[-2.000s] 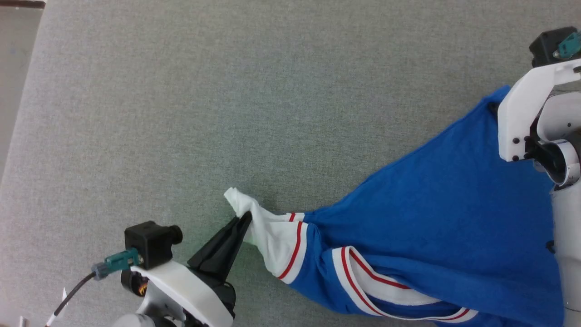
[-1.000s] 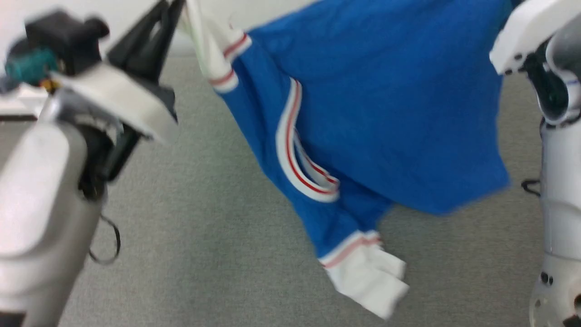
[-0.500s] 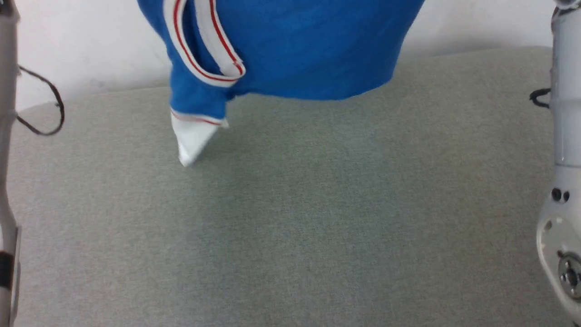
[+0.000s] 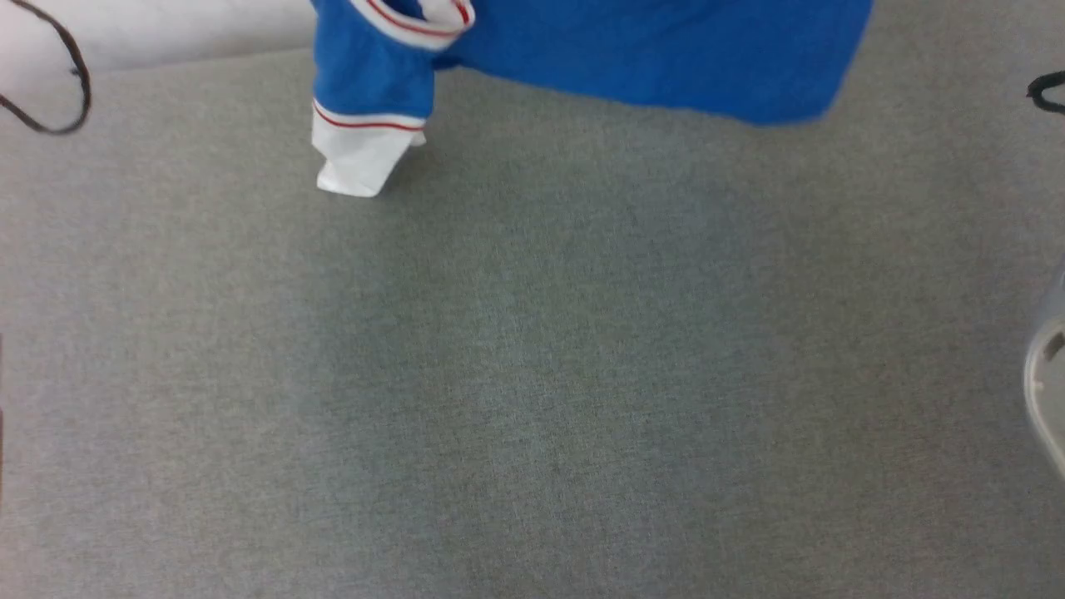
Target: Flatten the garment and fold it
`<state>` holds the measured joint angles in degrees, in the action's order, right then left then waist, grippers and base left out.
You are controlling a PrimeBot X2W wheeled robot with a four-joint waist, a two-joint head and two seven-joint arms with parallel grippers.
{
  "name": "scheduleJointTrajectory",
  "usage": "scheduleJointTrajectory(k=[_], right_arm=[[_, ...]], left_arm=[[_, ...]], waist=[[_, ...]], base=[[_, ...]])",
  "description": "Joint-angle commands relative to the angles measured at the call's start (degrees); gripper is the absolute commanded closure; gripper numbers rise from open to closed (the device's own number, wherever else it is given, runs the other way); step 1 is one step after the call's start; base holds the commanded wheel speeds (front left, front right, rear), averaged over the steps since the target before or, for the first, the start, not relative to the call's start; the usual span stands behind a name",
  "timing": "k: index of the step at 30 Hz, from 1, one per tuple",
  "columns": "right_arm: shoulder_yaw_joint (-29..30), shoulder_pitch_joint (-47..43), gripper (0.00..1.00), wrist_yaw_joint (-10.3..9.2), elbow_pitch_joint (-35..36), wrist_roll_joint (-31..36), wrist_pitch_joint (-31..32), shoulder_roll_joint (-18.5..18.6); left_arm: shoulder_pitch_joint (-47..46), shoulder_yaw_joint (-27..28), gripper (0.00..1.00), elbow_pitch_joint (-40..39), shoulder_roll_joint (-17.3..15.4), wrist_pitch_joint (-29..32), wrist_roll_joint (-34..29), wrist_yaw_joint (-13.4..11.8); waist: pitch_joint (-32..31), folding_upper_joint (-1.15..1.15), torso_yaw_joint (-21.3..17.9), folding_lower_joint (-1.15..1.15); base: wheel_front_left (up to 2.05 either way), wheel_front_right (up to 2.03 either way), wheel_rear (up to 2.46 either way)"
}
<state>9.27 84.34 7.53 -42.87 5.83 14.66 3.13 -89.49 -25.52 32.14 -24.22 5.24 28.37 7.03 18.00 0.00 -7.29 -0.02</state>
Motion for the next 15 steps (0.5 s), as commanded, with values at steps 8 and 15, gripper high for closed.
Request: scheduleJointTrajectory(k=[8, 15], right_arm=[[2.8, 4.5, 1.0, -0.04, 1.1, 4.1, -3.8, -0.2], [5.4, 5.7, 1.0, -0.04, 3.9, 7.3, -5.7, -0.2]], left_arm=[[-5.4, -2.6, 1.0, 0.9, -0.3, -6.5, 1.6, 0.4], [-8.6, -5.3, 1.0, -0.3, -1.4, -13.3, 3.2, 0.5]], waist=[[12.9, 0.0, -0.3, 0.02], [19.4, 0.0, 0.7, 0.02]], base=[[0.0, 0.0, 0.0], [0.0, 0.0, 0.0]])
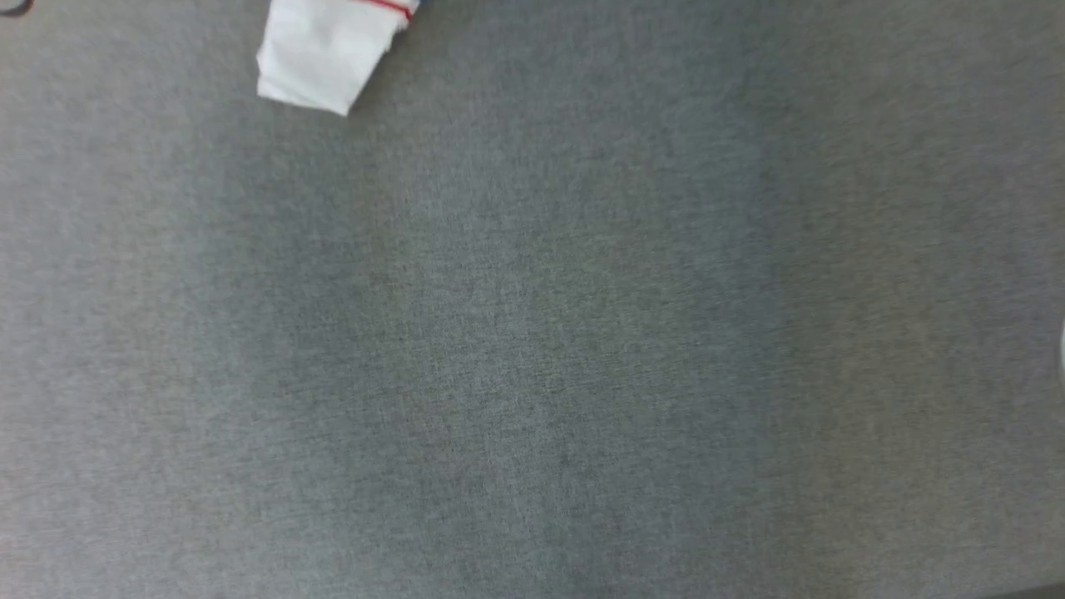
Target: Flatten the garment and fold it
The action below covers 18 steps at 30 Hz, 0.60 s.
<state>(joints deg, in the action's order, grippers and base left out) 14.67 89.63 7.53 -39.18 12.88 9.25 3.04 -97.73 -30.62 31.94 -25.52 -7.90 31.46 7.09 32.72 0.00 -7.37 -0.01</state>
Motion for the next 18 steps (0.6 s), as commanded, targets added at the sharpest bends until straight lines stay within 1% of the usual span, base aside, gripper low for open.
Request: scheduleJointTrajectory(k=[1, 5, 7, 9, 14, 18], right_arm=[[0.4, 0.4, 1.0, -0.04, 0.6, 0.7, -0.7, -0.2], [1.3, -0.3, 1.0, -0.04, 1.7, 1.8, -2.1, -0.2], [1.0, -1.1, 1.0, -0.04, 1.9, 2.0, -2.8, -0.2], [0.6, -2.2, 1.0, -0.04, 2.1, 1.4, -3.8, -0.2], [-2.9, -6.3, 1.0, -0.04, 2.8, -2.6, -6.3, -0.2], [-5.8, -13.0, 1.0, -0.04, 7.3, -7.7, -7.4, 0.3]], left_arm=[[-0.3, -0.9, 1.0, -0.2, -0.3, -0.9, 0.4, 0.4], [1.1, -4.1, 1.0, -2.3, -1.2, -3.2, 2.9, 0.4], [2.4, -6.2, 1.0, -4.1, -2.3, -4.2, 4.0, 0.4], [4.3, -6.9, 1.0, -5.7, -3.3, -5.2, 6.1, 0.4], [11.6, -6.0, 1.0, -10.3, -5.8, -6.6, 11.0, 0.4], [19.7, -4.0, 1.0, -14.9, -8.4, -6.9, 14.3, 0.4]], waist=[[5.6, 0.0, 1.0, 0.01], [9.4, 0.0, 2.3, 0.01], [10.9, 0.0, 2.9, 0.01], [11.6, 0.0, 3.3, 0.01], [10.9, 0.0, 4.2, 0.01], [8.4, 0.0, 4.7, 0.01]], base=[[0.0, 0.0, 0.0], [0.0, 0.0, 0.0], [0.0, 0.0, 0.0], [0.0, 0.0, 0.0], [0.0, 0.0, 0.0], [0.0, 0.0, 0.0]])
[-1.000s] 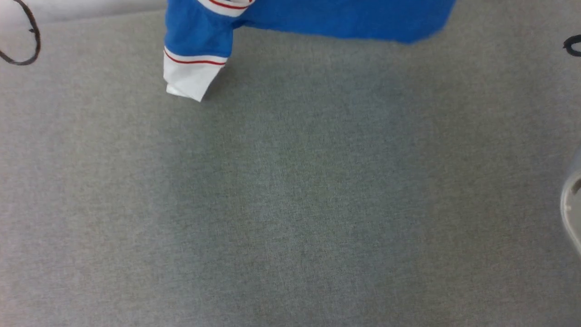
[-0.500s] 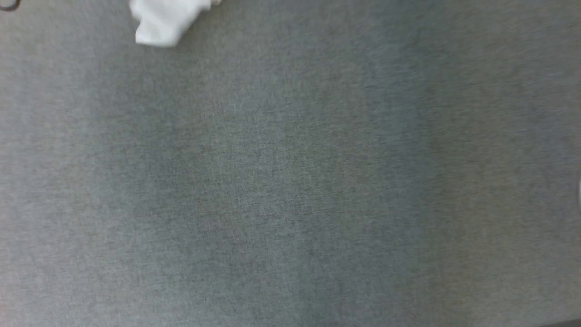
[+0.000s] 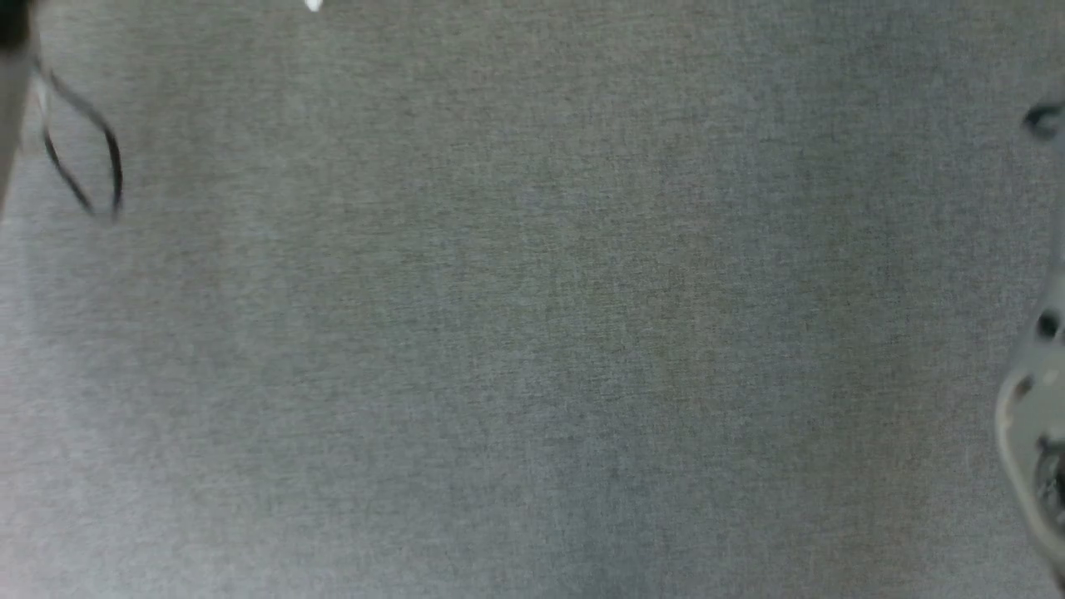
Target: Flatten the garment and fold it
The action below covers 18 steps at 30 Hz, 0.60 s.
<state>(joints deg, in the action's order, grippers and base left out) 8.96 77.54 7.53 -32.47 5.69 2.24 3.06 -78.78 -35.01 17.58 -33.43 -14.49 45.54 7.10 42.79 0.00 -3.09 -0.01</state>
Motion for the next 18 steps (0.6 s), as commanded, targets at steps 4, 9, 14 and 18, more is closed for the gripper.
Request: scheduleJointTrajectory(k=[4, 9, 14, 18], right_arm=[[-2.0, -10.9, 1.0, -0.04, 8.9, -6.6, 1.0, 2.2], [-0.4, -26.5, 1.0, -0.04, 21.6, -12.3, 4.6, 4.2], [2.5, -40.4, 1.0, -0.04, 31.3, -15.5, 6.8, 3.2], [4.0, -47.7, 1.0, -0.04, 34.8, -17.3, 7.7, 1.8]], left_arm=[[11.2, 1.8, 1.0, -6.5, -4.2, -0.4, 2.4, -1.5], [25.5, 1.3, 1.0, -14.9, -8.2, -0.2, 4.4, -5.6], [38.9, 0.1, 1.0, -21.9, -10.7, -0.2, 6.5, -9.6], [46.3, -0.4, 1.0, -24.8, -11.7, -0.3, 7.0, -11.8]], waist=[[-4.9, 0.0, 0.6, 0.01], [-9.0, 0.0, 1.2, 0.01], [-12.9, 0.0, 1.3, 0.01], [-15.1, 0.0, 1.2, 0.01]], base=[[0.0, 0.0, 0.0], [0.0, 0.0, 0.0], [0.0, 0.0, 0.0], [0.0, 0.0, 0.0]])
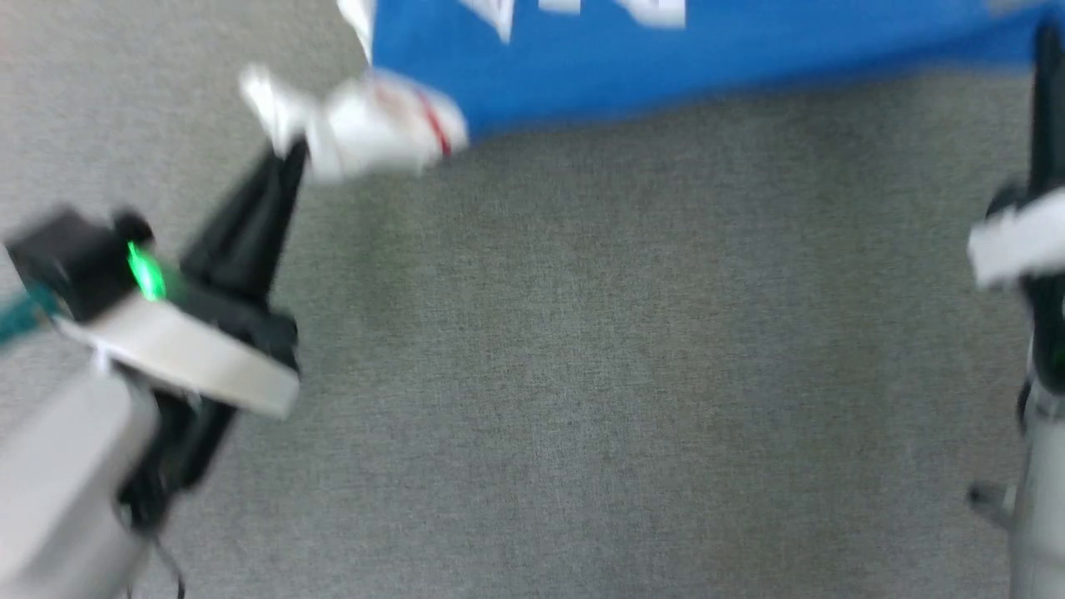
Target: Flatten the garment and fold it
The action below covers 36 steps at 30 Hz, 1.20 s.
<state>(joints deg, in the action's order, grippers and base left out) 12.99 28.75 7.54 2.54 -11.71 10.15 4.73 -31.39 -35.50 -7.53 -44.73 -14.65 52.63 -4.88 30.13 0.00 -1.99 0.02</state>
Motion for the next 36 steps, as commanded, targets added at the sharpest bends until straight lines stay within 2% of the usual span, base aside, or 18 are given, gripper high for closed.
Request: scheduleJointTrajectory(k=[1, 6, 11, 17, 30, 36], right_arm=[[0.5, -1.2, 1.0, -0.05, 0.4, -0.5, 0.1, -0.2], [1.8, -11.8, 1.0, -0.05, 0.9, -3.1, 1.9, -1.3], [3.2, -20.3, 1.0, -0.05, -0.1, -4.6, 4.7, -1.6], [3.8, -29.3, 1.0, -0.05, -2.6, -5.9, 12.4, -1.7], [1.2, -43.5, 1.0, -0.05, -3.4, -8.1, 26.9, 2.9], [1.2, -47.5, 1.0, -0.05, -4.3, -10.6, 29.5, 4.2]], left_arm=[[1.2, 0.0, 1.0, -0.4, -0.2, -0.2, 0.4, -0.5], [11.4, -1.7, 1.0, -2.3, -0.3, -0.2, 2.2, -3.1], [18.9, -3.8, 1.0, -1.7, -2.0, 2.3, 5.6, -4.5], [25.9, -8.6, 1.0, 0.1, -3.1, 9.2, 10.4, -4.3], [36.5, -12.8, 1.0, 1.8, -1.9, 15.8, 20.1, -5.9], [40.3, -13.3, 1.0, 0.1, -2.5, 16.7, 23.3, -6.6]], waist=[[-3.4, 0.0, 0.1, -0.02], [-7.9, 0.0, 0.4, -0.02], [-11.5, 0.0, 0.9, -0.02], [-15.6, 0.0, 1.9, -0.02], [-22.9, 0.0, 2.3, -0.02], [-25.1, 0.0, 2.3, -0.02]], base=[[0.0, 0.0, 0.0], [0.0, 0.0, 0.0], [0.0, 0.0, 0.0], [0.0, 0.0, 0.0], [0.0, 0.0, 0.0], [0.0, 0.0, 0.0]])
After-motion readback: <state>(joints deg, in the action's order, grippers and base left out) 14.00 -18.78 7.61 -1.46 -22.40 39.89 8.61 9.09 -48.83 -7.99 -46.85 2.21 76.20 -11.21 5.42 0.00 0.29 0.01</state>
